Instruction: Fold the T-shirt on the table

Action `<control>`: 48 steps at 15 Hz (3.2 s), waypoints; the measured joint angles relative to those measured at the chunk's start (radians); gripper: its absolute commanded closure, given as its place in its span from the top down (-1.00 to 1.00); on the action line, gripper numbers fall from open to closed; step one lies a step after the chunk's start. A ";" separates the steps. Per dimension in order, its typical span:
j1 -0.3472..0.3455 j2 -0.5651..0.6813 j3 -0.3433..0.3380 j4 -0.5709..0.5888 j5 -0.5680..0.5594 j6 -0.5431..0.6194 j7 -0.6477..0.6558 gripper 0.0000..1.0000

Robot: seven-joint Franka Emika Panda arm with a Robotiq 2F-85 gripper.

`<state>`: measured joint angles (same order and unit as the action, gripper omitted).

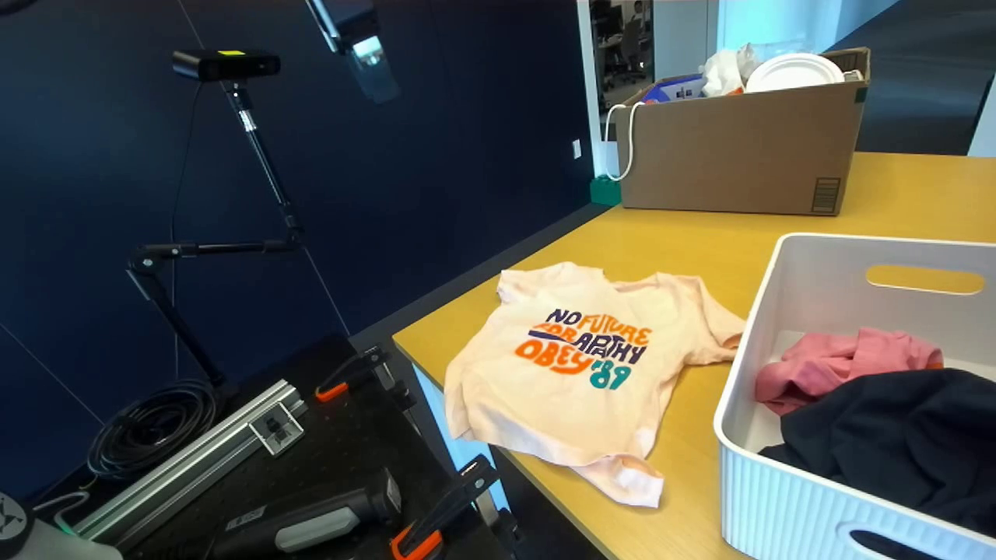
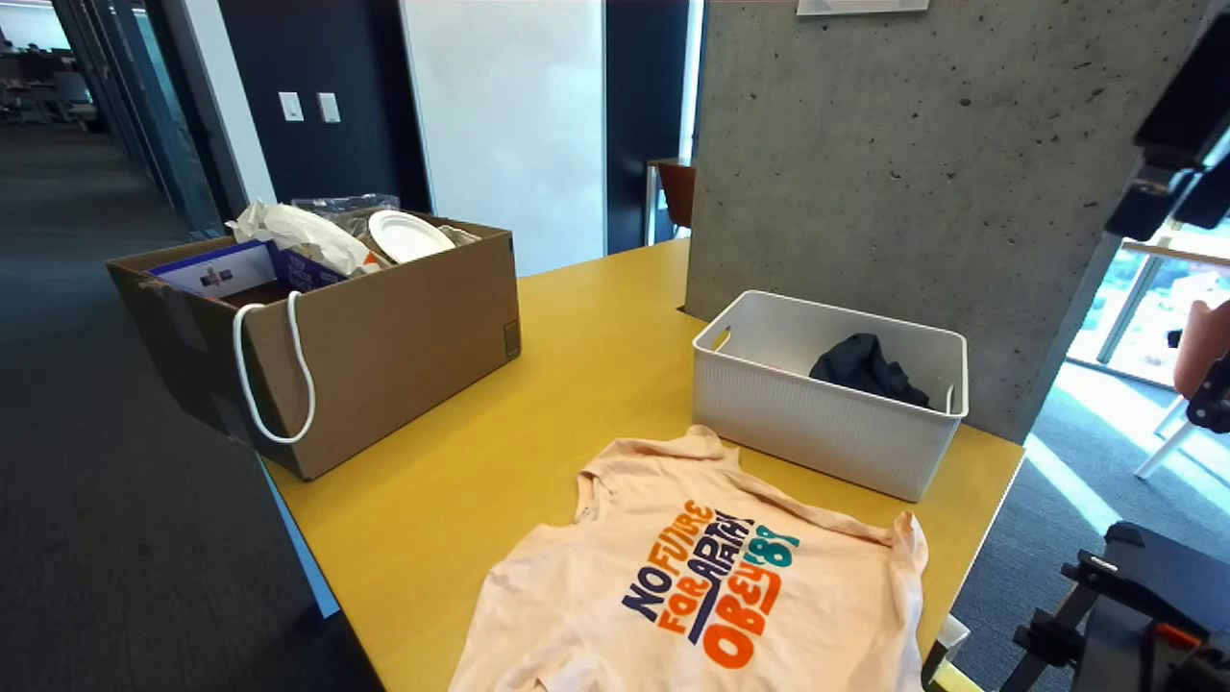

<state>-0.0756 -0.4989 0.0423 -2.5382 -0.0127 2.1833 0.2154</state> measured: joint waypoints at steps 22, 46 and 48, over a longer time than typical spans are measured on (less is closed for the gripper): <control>0.309 1.363 -0.023 0.993 -0.137 0.204 0.174 1.00; 0.396 1.742 -0.006 1.522 -0.076 -0.081 -0.030 1.00; 0.396 1.766 -0.003 1.548 -0.076 -0.100 -0.069 1.00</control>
<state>0.3206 1.2676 0.0393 -0.9900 -0.0889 2.0837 0.1462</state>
